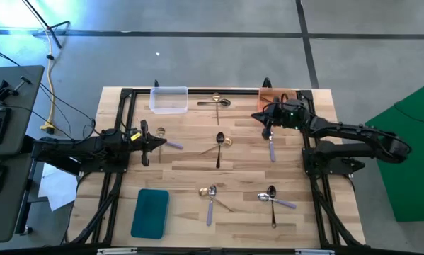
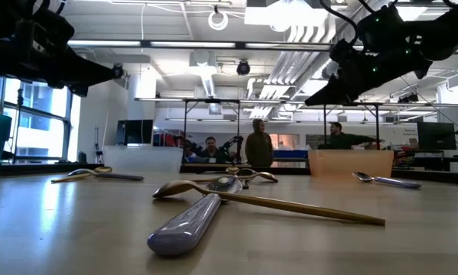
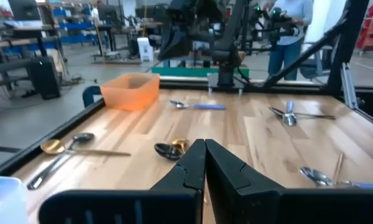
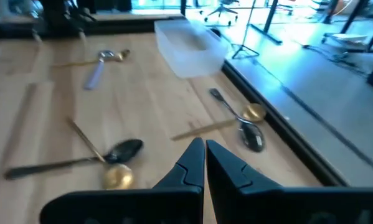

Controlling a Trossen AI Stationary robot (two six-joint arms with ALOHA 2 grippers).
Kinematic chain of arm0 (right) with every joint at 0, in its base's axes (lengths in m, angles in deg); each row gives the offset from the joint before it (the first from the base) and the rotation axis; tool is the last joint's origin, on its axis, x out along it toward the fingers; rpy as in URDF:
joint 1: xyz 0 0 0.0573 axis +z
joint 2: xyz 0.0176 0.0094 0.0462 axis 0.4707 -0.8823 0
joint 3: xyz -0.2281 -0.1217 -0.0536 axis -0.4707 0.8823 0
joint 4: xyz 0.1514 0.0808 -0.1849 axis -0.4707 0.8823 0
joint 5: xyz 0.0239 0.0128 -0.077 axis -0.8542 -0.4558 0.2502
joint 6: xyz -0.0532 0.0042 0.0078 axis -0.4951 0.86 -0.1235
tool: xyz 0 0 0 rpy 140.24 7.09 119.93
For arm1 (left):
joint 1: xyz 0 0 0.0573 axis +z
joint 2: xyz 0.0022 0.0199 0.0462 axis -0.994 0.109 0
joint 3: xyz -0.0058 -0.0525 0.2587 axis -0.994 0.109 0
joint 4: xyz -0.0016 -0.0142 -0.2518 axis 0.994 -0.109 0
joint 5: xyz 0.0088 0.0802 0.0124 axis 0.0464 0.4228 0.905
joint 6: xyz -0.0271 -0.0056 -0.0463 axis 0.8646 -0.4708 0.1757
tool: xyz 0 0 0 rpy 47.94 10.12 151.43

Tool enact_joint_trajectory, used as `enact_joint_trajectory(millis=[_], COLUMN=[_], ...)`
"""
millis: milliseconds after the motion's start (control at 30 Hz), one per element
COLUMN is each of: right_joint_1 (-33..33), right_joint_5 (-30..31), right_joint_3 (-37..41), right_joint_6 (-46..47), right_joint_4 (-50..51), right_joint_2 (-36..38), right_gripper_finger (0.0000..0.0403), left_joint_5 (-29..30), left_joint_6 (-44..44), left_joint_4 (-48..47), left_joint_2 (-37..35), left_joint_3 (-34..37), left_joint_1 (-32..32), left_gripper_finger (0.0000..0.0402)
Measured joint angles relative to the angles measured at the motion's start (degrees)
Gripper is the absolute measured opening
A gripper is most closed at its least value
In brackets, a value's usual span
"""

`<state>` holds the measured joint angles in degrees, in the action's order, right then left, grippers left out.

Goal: Sort silverware by color (type)
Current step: Put the middle gold spoon into the transparent bin

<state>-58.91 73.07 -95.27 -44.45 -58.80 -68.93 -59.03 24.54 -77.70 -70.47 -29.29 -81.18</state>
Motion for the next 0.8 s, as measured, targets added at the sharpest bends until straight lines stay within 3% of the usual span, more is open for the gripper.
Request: enact_joint_trajectory(millis=[167,567,800], right_joint_1=[3.3,14.2,14.7], right_joint_5=[0.2,10.4,7.3], right_joint_3=[0.1,1.1,1.1], right_joint_6=[-0.1,-1.8,-3.2], right_joint_4=[-1.4,-10.1,-19.7], right_joint_2=[-0.2,-5.6,-13.4], right_gripper_finger=[0.0000,0.0000,0.0000], left_joint_5=[-0.1,-0.6,-0.8], left_joint_6=[-0.2,-1.5,-1.8], left_joint_4=[1.4,14.4,22.6], left_joint_2=[4.3,18.2,26.8], left_joint_3=[0.0,0.0,0.0], left_joint_1=[0.0,0.0,0.0], left_gripper_finger=[0.0003,0.0003,0.0003])
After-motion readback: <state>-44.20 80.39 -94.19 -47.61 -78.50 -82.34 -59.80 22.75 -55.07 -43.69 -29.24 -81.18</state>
